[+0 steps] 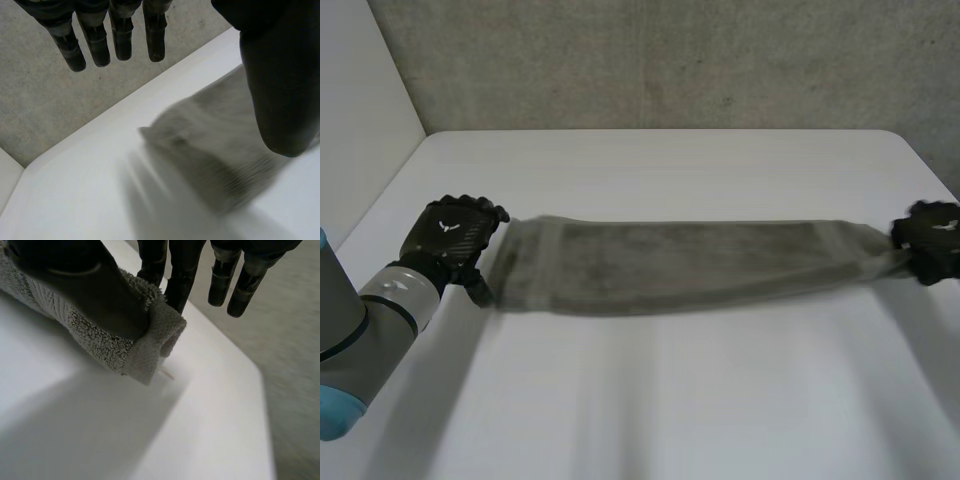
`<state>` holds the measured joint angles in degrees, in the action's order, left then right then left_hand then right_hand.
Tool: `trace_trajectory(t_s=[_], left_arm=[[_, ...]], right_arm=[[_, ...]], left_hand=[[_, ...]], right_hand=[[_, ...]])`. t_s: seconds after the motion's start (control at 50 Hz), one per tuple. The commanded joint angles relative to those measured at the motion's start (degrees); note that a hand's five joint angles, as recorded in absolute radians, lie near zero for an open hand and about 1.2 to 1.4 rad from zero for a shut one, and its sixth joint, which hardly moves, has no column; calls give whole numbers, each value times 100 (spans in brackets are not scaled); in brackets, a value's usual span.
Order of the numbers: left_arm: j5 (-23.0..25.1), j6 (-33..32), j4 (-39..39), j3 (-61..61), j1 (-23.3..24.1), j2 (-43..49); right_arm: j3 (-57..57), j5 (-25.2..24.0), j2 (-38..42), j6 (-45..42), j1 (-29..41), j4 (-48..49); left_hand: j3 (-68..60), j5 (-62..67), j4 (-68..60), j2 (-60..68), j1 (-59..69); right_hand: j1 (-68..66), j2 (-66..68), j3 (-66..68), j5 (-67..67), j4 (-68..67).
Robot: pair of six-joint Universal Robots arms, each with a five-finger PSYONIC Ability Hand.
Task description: Fold the towel.
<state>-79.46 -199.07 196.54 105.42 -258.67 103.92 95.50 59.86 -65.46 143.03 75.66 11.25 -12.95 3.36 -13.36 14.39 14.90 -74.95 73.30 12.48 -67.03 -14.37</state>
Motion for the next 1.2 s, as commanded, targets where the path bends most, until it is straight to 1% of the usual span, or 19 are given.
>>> trace_trajectory(t_s=[0.02, 0.12, 0.22, 0.26, 0.3, 0.32, 0.36, 0.38, 0.42, 0.62, 0.64, 0.66, 0.68, 0.72, 0.86, 0.9, 0.96, 1.06, 1.2], left_arm=[[-8, 9, -2, 14, 1, -38], [-8, 0, -2, 31, 9, -29], [-8, 9, -2, 31, 36, -12], [-8, 9, -2, 31, 44, -3], [-8, 9, -2, 23, 45, -3], [-8, 9, -2, 31, 45, 6], [-17, 9, -2, 31, 53, 6], [-17, 0, -2, 23, 45, 6], [-17, 0, -2, 23, 53, 6], [-35, 9, 16, 5, 97, 32], [-44, 9, 42, -4, 106, 50], [-52, 9, 68, -21, 115, 50], [-52, 9, 69, -21, 115, 50], [-70, 17, 104, -91, 228, 59], [-79, 158, 121, -328, 545, 76], [-79, 220, 130, -434, 642, 85], [-79, 387, 139, -707, 906, 164], [-79, 703, 148, -1190, 1363, 463], [-96, 905, 69, -1735, 2012, 1200]], right_arm=[[-609, -247, -230, -39, -1016, -341], [-1455, -238, -310, -153, -921, -1284], [-2315, 190, -547, 267, 542, -1829], [-2316, 192, -547, 269, 547, -1829], [-2526, 708, -495, 471, 1866, -1811], [-2527, 711, -494, 471, 1874, -1811], [-2615, 1044, -232, 454, 3046, -1671], [-2615, 1045, -230, 454, 3052, -1670], [-2624, 1290, 128, 454, 3988, -1356], [-2764, 1493, 1639, 436, 5669, -616], [-2765, 1493, 1642, 436, 5671, -616], [-2843, 1545, 1859, 401, 5749, -633], [-2861, 1659, 2001, 323, 5785, -659], [-2853, 1826, 2028, 209, 5785, -677], [-2299, 2082, 1167, 260, 5609, -721], [-1730, 2056, 423, 514, 5137, -686], [-1446, 2047, 86, 691, 4880, -695], [-342, 1627, -643, 1113, 3863, -721], [687, 828, -688, 1052, 2747, -651]], left_hand=[[295, -281, 336, -384, -435], [295, -281, 336, -384, -435], [295, -281, 336, -384, -435], [295, -281, 336, -384, -435], [295, -281, 336, -384, -435], [295, -281, 336, -384, -435], [295, -281, 336, -384, -435], [295, -281, 336, -384, -435], [295, -281, 336, -384, -435], [295, -281, 336, -384, -435], [295, -281, 336, -384, -435], [295, -281, 336, -384, -435], [295, -281, 336, -384, -435], [295, -281, 336, -384, -435], [295, -281, 336, -384, -435], [295, -281, 336, -384, -435], [295, -281, 336, -384, -435], [295, -247, 336, -350, -401], [295, -214, 336, -316, -367]], right_hand=[[-505, 670, -248, -297, 437], [-505, 670, -248, -297, 437], [-505, 670, -248, -297, 437], [-505, 670, -248, -297, 437], [-505, 670, -248, -297, 437], [-505, 670, -248, -297, 437], [-505, 670, -248, -297, 437], [-505, 670, -248, -297, 437], [-505, 670, -248, -297, 437], [-505, 670, -248, -297, 437], [-505, 670, -248, -297, 437], [672, -506, -248, 880, 437], [5846, -5681, -248, 6054, 437], [6495, -6330, -248, 6703, 437], [6495, -6330, -248, 6703, 437], [6495, -6330, -248, 6703, 437], [6495, -6330, -248, 6703, 437], [6495, -6330, -248, 6703, 437], [6495, -6330, -248, 6703, 437]])
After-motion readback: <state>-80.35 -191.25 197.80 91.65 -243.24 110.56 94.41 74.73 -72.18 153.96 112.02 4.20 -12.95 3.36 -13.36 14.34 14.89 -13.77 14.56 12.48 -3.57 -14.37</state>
